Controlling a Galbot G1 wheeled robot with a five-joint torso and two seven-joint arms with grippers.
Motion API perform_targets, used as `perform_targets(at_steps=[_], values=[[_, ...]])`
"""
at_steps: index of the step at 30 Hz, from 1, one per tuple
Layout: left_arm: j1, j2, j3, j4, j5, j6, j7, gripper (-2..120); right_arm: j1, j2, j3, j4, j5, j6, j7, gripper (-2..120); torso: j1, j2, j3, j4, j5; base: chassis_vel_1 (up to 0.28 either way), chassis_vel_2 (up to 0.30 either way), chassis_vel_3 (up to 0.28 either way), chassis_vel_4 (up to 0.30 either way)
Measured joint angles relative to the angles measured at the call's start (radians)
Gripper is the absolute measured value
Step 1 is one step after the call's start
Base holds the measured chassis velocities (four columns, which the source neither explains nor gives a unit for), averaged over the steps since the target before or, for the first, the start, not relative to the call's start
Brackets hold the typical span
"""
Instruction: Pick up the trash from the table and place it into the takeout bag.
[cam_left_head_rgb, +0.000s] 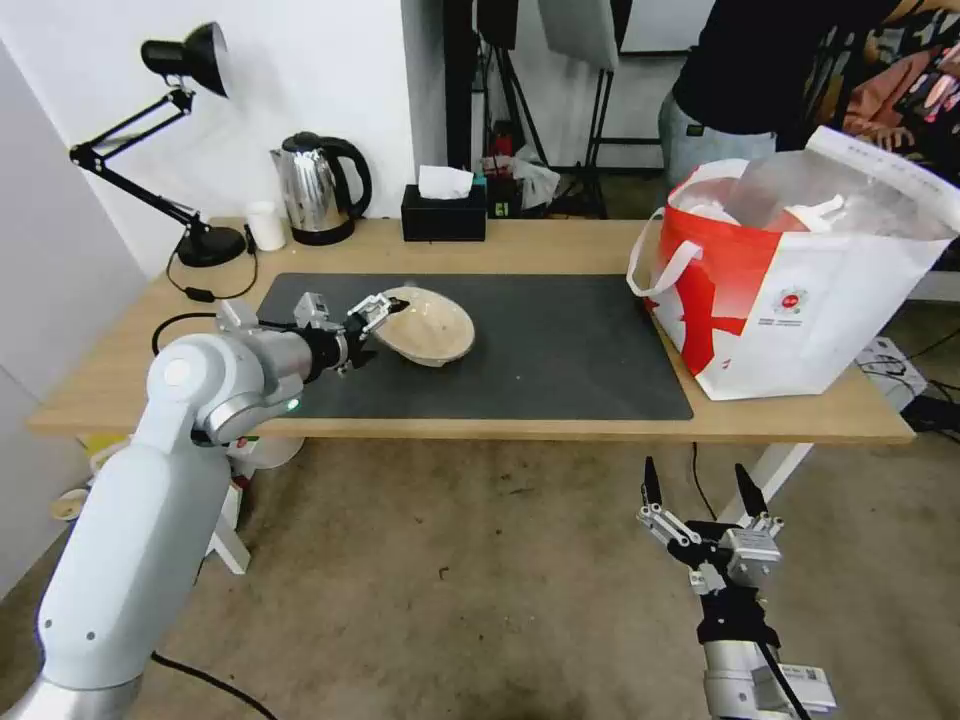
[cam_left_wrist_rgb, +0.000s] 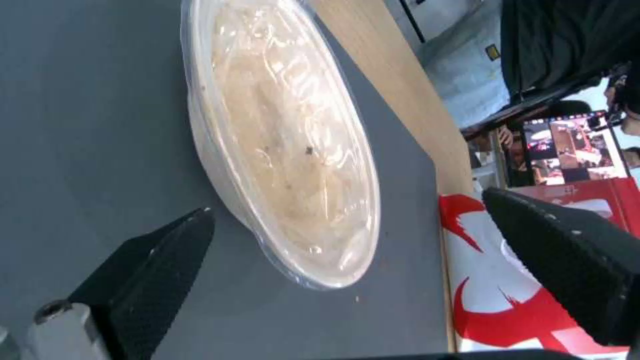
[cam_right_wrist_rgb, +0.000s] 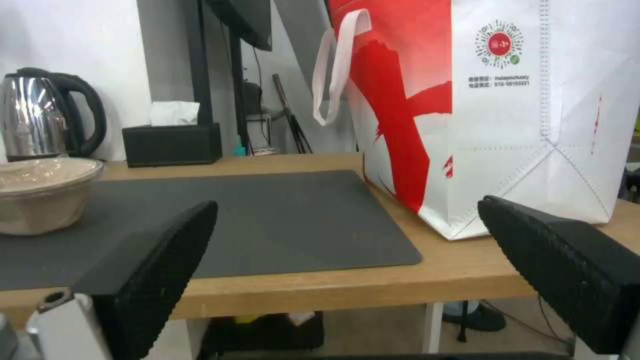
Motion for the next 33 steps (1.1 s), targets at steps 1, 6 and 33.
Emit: perform_targets(at_steps=[1,6,33], values=[[-0.008,0.001,0.005,0.012,0.005,0.0,0.004,100,0.0,0.0,0.0,0.0,0.0,0.0,0.0,100,0.0,0.0,0.0,0.0,0.0,0.0,0.0,0.0,0.0],[-0.03,0.0,0.017,0.037,0.016,0.0,0.012,100,0.0,0.0,0.0,0.0,0.0,0.0,0.0,100,0.0,0.0,0.0,0.0001,0.0,0.0,0.0,0.0,0.0],[-0.074,-0.018,0.054,0.145,0.08,-0.004,0.063,100,0.0,0.0,0.0,0.0,0.0,0.0,0.0,100,0.0,0.0,0.0,0.0001,0.0,0.0,0.0,0.0,0.0]])
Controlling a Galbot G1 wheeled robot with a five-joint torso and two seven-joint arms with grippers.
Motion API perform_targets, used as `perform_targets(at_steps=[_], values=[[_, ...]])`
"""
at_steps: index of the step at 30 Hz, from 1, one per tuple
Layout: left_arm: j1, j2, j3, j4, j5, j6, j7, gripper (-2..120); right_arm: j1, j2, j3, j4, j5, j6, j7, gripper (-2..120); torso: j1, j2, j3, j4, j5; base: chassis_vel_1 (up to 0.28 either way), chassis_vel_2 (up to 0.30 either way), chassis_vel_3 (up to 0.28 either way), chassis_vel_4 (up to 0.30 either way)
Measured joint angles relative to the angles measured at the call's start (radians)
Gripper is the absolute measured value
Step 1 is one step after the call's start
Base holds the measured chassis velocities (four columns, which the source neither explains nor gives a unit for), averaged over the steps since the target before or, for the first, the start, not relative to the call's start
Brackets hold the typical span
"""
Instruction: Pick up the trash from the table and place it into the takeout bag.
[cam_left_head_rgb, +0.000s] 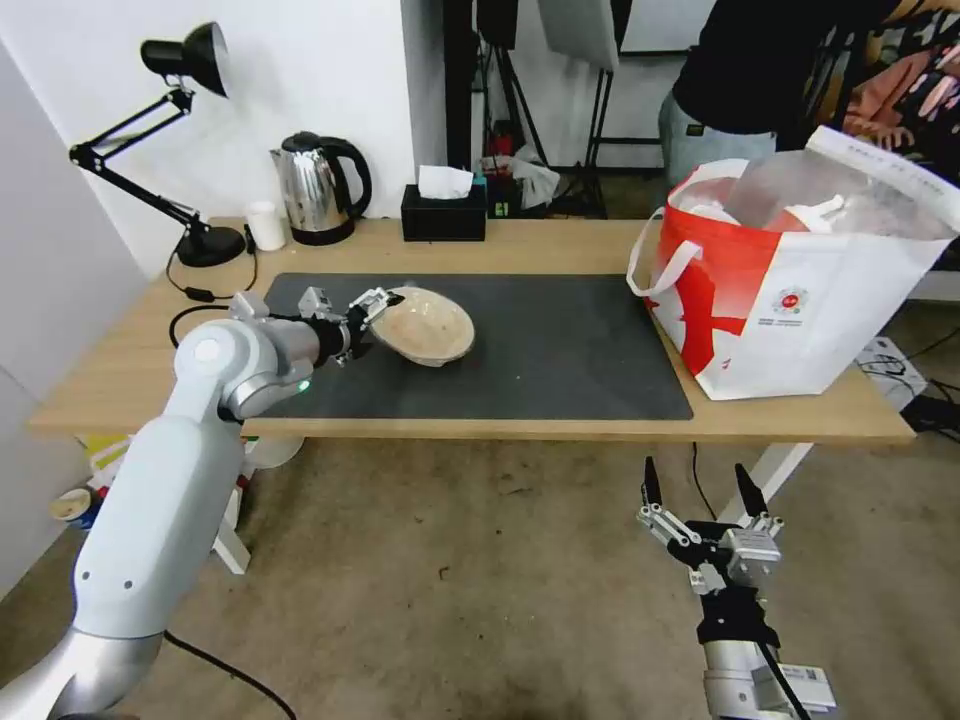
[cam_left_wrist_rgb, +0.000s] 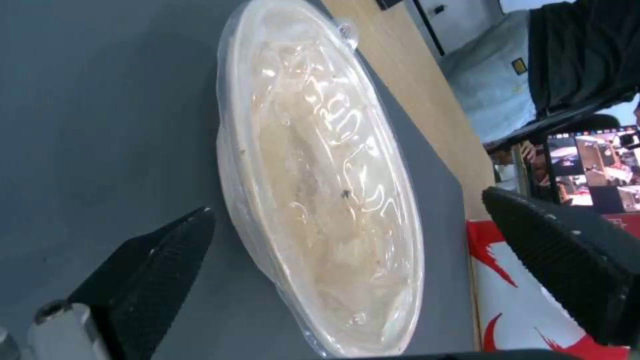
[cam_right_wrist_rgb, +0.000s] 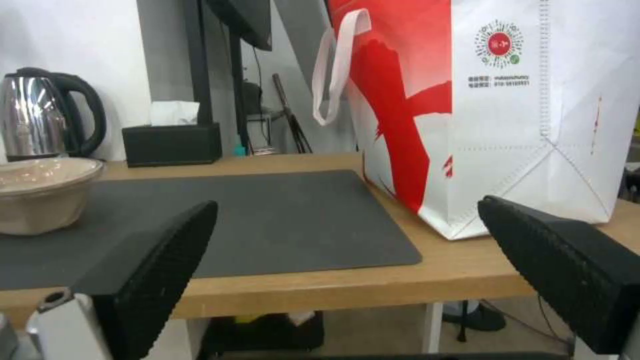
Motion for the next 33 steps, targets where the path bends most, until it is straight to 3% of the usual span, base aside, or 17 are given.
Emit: perform_targets(at_steps=[33], values=[[-0.04,-0.031,0.05,0.088,0.058,0.0,0.039,97,0.0,0.0,0.0,0.0,0.0,0.0,0.0,100,0.0,0.0,0.0,0.0,0.0,0.0,0.0,0.0,0.0]])
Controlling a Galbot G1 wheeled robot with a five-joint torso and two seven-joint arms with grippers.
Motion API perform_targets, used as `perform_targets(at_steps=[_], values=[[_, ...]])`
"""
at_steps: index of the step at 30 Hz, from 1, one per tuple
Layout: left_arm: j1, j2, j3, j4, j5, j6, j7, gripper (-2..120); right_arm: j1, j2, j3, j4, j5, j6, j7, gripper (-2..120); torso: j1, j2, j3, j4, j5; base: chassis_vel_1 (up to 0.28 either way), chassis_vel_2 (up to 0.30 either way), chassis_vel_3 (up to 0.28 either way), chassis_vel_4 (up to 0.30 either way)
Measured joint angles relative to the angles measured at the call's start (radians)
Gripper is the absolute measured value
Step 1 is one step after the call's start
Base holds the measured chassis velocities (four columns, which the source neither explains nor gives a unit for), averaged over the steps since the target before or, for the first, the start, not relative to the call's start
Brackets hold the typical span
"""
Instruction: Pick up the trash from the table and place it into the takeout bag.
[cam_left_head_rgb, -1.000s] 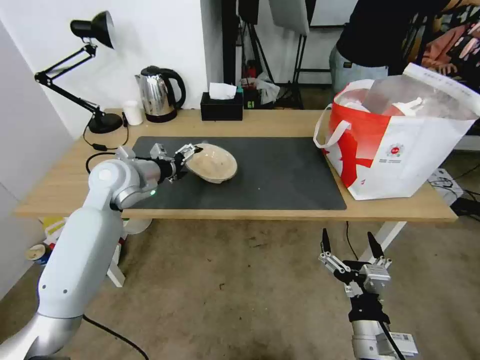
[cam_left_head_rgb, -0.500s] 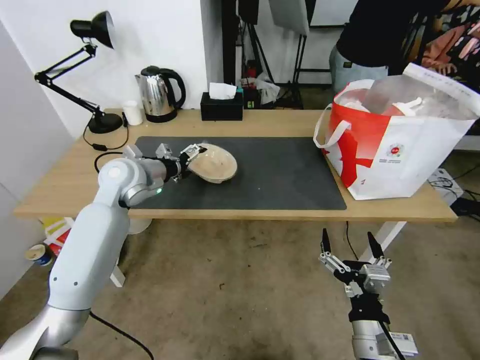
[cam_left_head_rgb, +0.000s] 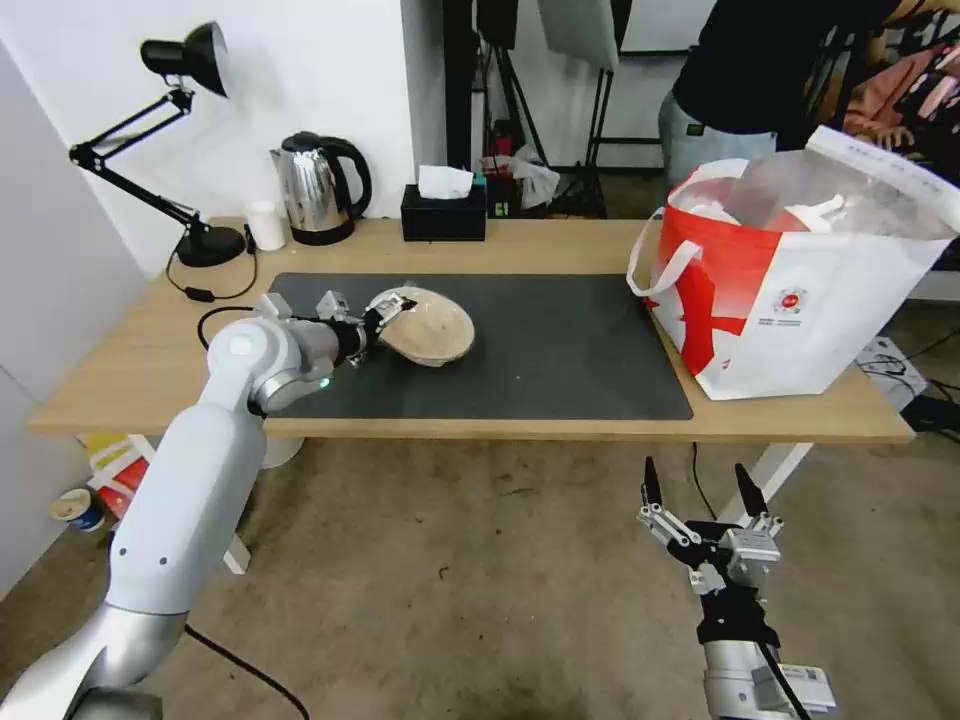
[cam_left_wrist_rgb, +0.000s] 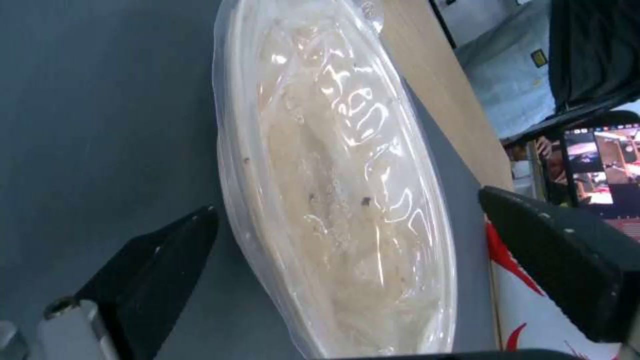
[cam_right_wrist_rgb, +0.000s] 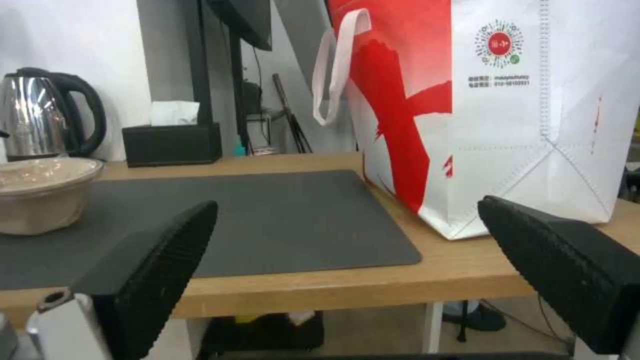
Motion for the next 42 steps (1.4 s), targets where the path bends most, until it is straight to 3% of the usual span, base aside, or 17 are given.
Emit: perform_targets(at_steps=[21,28,30,32,35,36,42], values=[[-0.022,-0.018,0.033,0.048,0.046,-0.002,0.019,82,0.0,0.0,0.0,0.0,0.0,0.0,0.0,100,0.0,0.0,0.0,-0.0001,0.0,0.0,0.0,0.0,0.0],[-0.01,-0.019,0.033,0.048,0.067,-0.003,0.032,55,0.0,0.0,0.0,0.0,0.0,0.0,0.0,100,0.0,0.0,0.0,0.0,-0.0001,0.0,0.0,0.0,0.0],[-0.007,-0.018,0.032,0.047,0.069,-0.003,0.034,54,0.0,0.0,0.0,0.0,0.0,0.0,0.0,100,0.0,0.0,0.0,-0.0001,0.0,0.0,0.0,0.0,0.0],[-0.004,-0.014,0.028,0.046,0.071,-0.003,0.038,41,0.0,0.0,0.0,0.0,0.0,0.0,0.0,100,0.0,0.0,0.0,0.0,0.0,0.0,0.0,0.0,0.0],[-0.003,-0.013,0.027,0.045,0.071,-0.003,0.039,38,0.0,0.0,0.0,0.0,0.0,0.0,0.0,100,0.0,0.0,0.0,0.0,0.0,0.0,0.0,0.0,0.0],[-0.003,-0.011,0.025,0.044,0.071,-0.004,0.041,28,0.0,0.0,0.0,0.0,0.0,0.0,0.0,100,0.0,0.0,0.0,0.0,0.0,0.0,0.0,0.0,0.0],[0.0,-0.005,0.021,0.043,0.071,-0.005,0.044,14,0.0,0.0,0.0,0.0,0.0,0.0,0.0,100,0.0,0.0,0.0,0.0,0.0,0.0,0.0,0.0,0.0]])
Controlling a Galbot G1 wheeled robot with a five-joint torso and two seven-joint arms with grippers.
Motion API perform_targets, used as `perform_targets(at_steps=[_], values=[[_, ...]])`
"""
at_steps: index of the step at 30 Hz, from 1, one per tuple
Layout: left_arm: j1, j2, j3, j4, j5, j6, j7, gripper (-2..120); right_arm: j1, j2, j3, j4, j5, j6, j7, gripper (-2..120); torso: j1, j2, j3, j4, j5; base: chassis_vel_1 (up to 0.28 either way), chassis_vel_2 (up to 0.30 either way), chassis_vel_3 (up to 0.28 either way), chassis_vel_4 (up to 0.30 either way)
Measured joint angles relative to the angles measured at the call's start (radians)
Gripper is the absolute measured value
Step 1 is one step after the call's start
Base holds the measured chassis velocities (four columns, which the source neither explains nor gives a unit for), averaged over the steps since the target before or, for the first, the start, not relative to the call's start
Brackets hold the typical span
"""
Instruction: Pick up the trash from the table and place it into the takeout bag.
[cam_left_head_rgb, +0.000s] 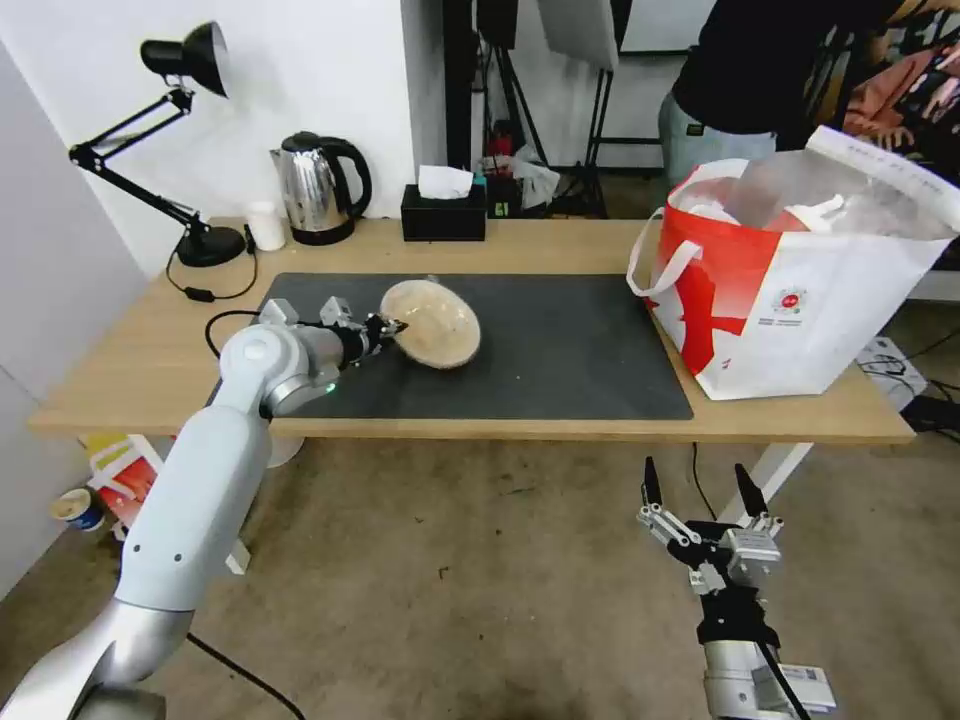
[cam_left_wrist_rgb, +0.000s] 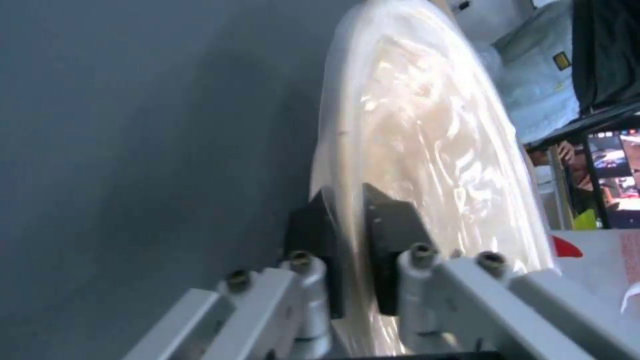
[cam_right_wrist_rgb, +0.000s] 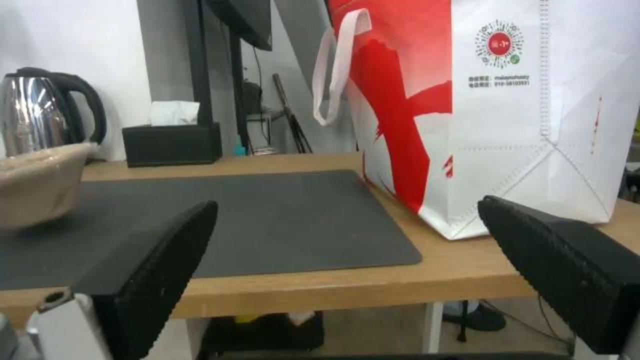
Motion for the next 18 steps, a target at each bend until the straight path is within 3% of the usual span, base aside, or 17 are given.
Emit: perform_targets(at_steps=[1,2,12,18], values=[[0.003,0.003,-0.003,-0.001,0.002,-0.001,0.005,1,0.0,0.0,0.0,0.0,0.0,0.0,0.0,100,0.0,0.0,0.0,0.0,0.0001,0.0,0.0,0.0,0.0],[0.005,0.005,-0.004,-0.002,0.002,-0.002,0.006,1,0.0,0.0,0.0,0.0,0.0,0.0,0.0,100,0.0,0.0,0.0,0.0,-0.0001,0.0,0.0,0.0,0.0],[0.026,0.016,-0.019,-0.013,0.007,-0.019,0.026,0,0.0,0.0,0.0,0.0,0.0,0.0,0.0,100,0.0,0.0,0.0,0.0,0.0,0.0,0.0,0.0,0.0],[0.037,0.035,-0.034,-0.071,-0.017,-0.025,0.032,0,0.0,0.0,0.0,0.0,0.0,0.0,0.0,100,0.0,0.0,0.0,0.0,-0.0001,0.0,0.0,0.0,0.0]])
